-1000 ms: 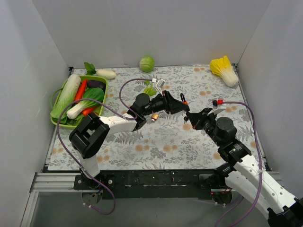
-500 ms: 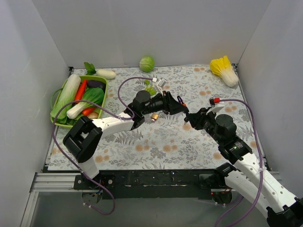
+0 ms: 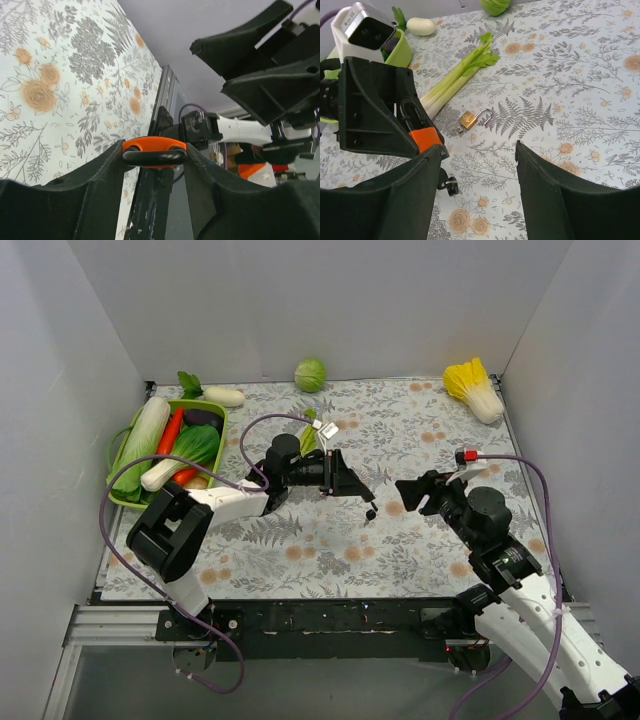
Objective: Unlock with the key
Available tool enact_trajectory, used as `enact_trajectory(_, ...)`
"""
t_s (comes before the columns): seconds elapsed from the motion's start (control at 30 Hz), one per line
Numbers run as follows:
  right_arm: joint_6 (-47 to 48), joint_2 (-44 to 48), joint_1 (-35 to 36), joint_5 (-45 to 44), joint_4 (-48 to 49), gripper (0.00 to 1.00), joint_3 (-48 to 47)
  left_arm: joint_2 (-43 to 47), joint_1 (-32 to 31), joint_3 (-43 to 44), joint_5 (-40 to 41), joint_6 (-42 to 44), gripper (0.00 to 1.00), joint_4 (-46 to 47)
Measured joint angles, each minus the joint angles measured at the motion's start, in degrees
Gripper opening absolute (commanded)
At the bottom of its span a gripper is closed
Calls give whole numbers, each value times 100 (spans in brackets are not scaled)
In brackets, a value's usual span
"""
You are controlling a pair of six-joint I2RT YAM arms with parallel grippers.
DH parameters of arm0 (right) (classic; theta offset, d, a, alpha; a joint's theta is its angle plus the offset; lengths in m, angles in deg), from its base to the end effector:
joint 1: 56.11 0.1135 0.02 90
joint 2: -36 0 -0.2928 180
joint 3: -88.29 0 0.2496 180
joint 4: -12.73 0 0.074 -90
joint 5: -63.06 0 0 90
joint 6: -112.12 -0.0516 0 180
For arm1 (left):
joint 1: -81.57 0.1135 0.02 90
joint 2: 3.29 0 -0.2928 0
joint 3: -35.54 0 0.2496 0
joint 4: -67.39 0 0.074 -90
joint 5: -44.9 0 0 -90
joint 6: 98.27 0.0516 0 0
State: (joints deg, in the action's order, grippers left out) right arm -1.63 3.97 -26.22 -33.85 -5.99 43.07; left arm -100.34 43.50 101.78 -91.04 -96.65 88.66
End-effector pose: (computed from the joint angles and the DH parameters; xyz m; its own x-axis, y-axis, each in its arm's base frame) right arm 0.1240 0.0641 0.3137 -0.2339 0.3267 -0.9157 -0.3241 0.8618 0.3903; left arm 0.2752 -0.2627 0.2580 -0.9900 -0.1075 0.0912 -0.1025 0.1053 -0.9891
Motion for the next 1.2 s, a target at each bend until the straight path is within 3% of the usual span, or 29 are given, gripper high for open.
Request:
enact_trajectory(0.23, 221, -219, -4, 813, -116, 71, -385, 247, 13, -127, -1172, 448, 0, -24)
enact_trajectory(0.6, 946, -866, -4, 3217, -175, 71, -1412, 839, 11, -201, -3108, 870, 0, 87)
enact_trajectory(0.9, 1670, -1532, -4, 4929, -107, 70, -1670, 855, -105, -201, -3766, 669, 0, 297)
enact_trajectory(1.2, 2127, -2022, 13, 5783, -57, 68, -1773, 839, -339, -192, -3886, 625, 0, 295)
